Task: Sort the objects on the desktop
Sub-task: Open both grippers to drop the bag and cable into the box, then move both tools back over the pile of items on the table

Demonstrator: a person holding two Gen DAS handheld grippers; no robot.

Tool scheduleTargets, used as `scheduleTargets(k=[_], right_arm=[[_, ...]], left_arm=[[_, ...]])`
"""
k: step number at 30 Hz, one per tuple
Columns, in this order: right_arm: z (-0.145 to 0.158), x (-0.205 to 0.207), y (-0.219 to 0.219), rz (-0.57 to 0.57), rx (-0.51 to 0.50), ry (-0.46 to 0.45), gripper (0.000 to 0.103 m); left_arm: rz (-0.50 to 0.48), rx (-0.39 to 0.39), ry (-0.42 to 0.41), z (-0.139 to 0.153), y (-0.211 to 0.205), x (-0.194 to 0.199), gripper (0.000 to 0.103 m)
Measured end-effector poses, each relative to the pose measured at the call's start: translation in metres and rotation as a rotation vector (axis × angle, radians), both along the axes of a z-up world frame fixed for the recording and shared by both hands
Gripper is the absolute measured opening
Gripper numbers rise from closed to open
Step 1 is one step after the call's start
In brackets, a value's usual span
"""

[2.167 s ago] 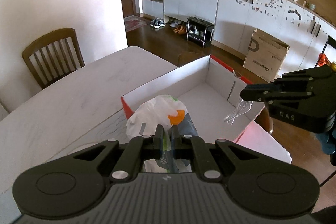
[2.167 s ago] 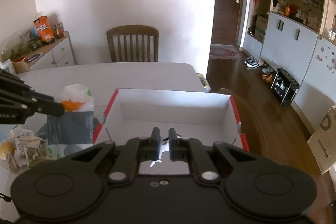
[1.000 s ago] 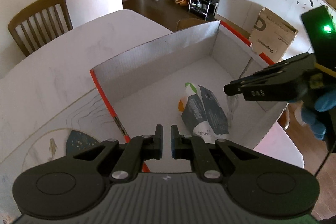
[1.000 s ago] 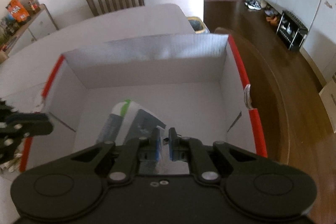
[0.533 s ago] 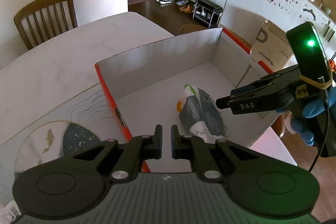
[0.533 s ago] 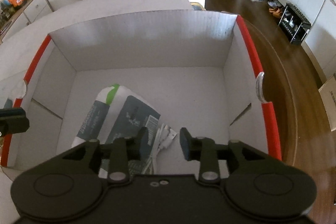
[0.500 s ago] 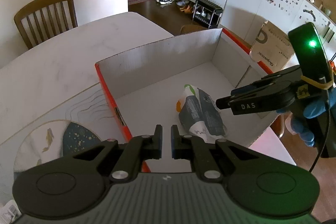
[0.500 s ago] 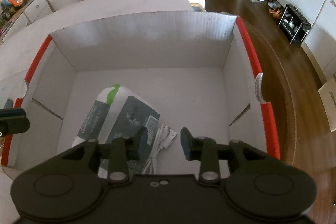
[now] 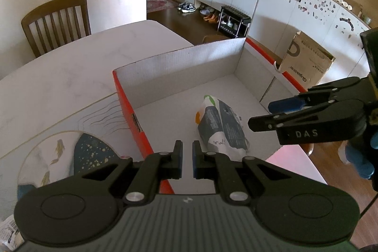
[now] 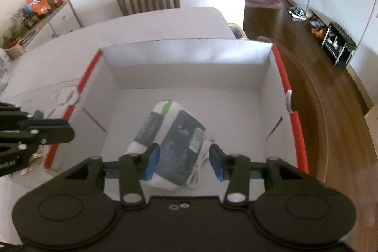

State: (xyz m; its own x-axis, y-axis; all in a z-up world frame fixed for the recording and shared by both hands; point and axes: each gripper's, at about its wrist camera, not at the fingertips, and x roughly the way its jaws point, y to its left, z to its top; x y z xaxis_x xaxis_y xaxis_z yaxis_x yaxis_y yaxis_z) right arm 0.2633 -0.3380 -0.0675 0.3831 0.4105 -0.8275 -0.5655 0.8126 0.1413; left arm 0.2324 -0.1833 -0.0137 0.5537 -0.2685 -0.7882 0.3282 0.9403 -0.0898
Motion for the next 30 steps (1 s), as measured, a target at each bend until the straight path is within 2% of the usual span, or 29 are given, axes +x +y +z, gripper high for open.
scheduleTargets(k=[6,12,18,21,23,24,25,30], right_arm=[[0.016,-0.022,0.002,0.009,0.01,-0.056,0.051],[0.027,-0.046,0.01,0.029,0.021,-0.118,0.065],[0.034,-0.066,0.026,0.047,0.042,-0.139,0.069],[0.034,-0.074,0.033,0.041,0.042,-0.136,0.07],[0.035,-0.079,0.036,0.033,0.049,-0.132,0.07],[0.035,-0.083,0.038,0.031,0.052,-0.133,0.07],[0.035,-0.086,0.04,0.03,0.052,-0.135,0.071],[0.034,-0.103,0.054,0.035,0.055,-0.137,0.071]], left_arm=[[-0.001,-0.024,-0.024,0.006,0.01,-0.013,0.006],[-0.01,-0.031,-0.055,0.012,0.024,-0.029,0.007],[-0.015,-0.028,-0.085,0.017,0.04,-0.045,0.013],[-0.013,-0.035,-0.089,0.018,0.051,-0.052,0.031],[-0.014,-0.044,-0.094,0.02,0.058,-0.056,0.059],[-0.012,-0.044,-0.1,0.021,0.062,-0.059,0.065],[-0.01,-0.044,-0.108,0.022,0.065,-0.062,0.068],[0.007,-0.043,-0.116,0.023,0.086,-0.073,0.069]])
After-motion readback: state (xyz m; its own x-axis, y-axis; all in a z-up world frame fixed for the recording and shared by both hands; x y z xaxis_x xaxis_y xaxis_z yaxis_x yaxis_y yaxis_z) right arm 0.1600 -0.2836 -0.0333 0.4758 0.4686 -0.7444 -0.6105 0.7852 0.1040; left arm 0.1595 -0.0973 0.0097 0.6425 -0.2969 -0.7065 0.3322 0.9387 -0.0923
